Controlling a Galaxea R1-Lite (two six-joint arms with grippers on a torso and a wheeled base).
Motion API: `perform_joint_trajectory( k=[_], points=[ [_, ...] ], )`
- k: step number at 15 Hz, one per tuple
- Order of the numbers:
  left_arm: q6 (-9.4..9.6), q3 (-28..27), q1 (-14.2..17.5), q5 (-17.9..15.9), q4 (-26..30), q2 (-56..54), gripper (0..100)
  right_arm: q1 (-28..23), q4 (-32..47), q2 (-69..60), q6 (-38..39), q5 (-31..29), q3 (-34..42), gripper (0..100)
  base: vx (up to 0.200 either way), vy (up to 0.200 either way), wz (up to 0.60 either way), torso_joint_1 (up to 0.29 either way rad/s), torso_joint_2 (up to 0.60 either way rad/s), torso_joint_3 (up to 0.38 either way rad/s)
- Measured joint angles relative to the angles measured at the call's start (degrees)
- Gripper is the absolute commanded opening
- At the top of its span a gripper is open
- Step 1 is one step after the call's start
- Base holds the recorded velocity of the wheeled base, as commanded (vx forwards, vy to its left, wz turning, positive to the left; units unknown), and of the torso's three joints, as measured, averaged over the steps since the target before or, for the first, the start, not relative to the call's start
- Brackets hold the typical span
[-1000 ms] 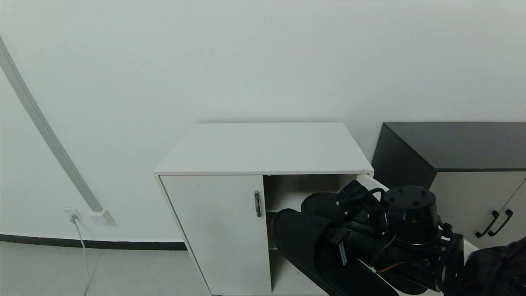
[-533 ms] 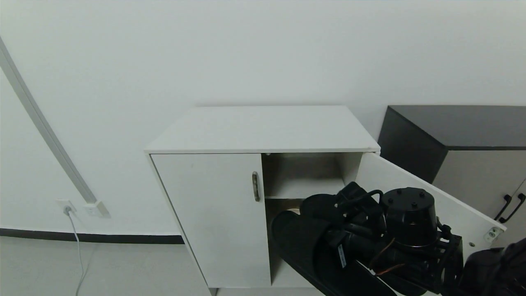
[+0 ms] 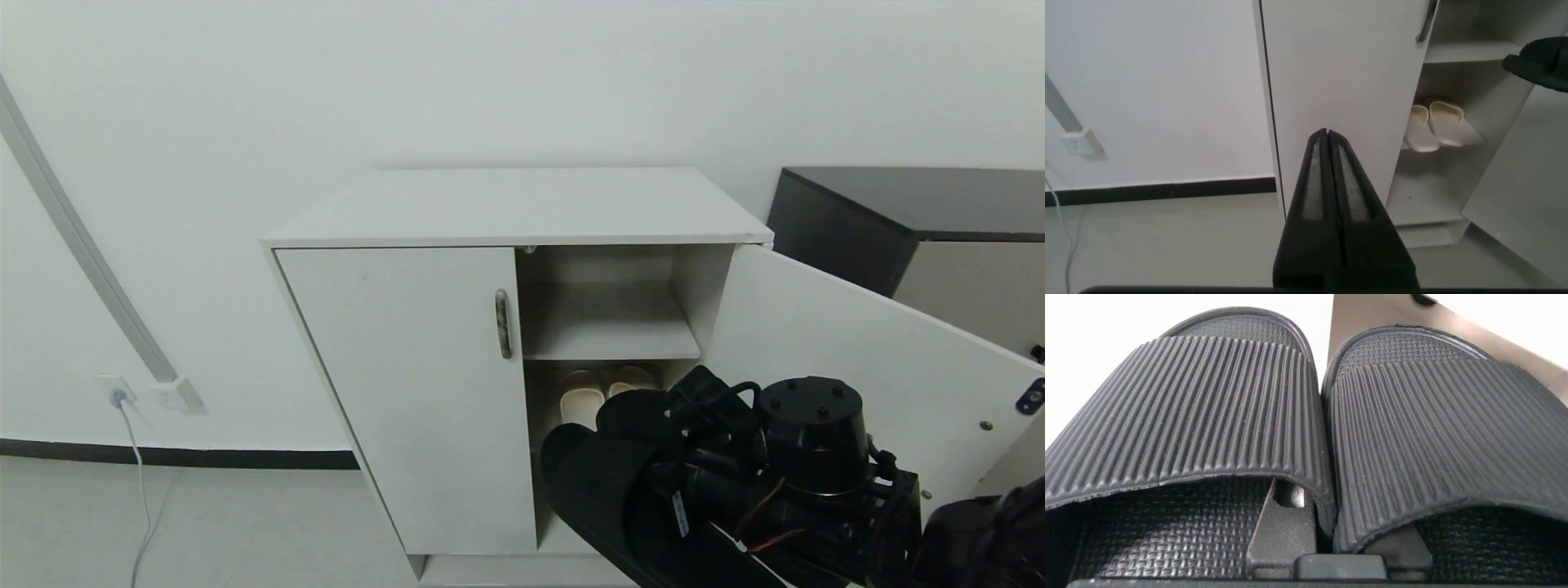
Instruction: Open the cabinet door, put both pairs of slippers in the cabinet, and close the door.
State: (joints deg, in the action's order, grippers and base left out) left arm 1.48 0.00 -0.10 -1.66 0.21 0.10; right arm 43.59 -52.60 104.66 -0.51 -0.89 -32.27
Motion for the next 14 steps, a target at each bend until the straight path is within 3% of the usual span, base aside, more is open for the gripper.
perform_joint_trajectory(
  k=[9,14],
  points=[
    [0.00,0.0,0.0,0.0,0.0,0.0,0,0.0,-0.2,0.0,-1.0,0.2,0.5,0,0.000,0.000,0.00,-0.079,0.46,0.371],
    [-0.15,0.0,0.0,0.0,0.0,0.0,0,0.3,-0.2,0.0,-1.0,0.2,0.1,0,0.000,0.000,0.00,0.001,0.05,0.046]
  ],
)
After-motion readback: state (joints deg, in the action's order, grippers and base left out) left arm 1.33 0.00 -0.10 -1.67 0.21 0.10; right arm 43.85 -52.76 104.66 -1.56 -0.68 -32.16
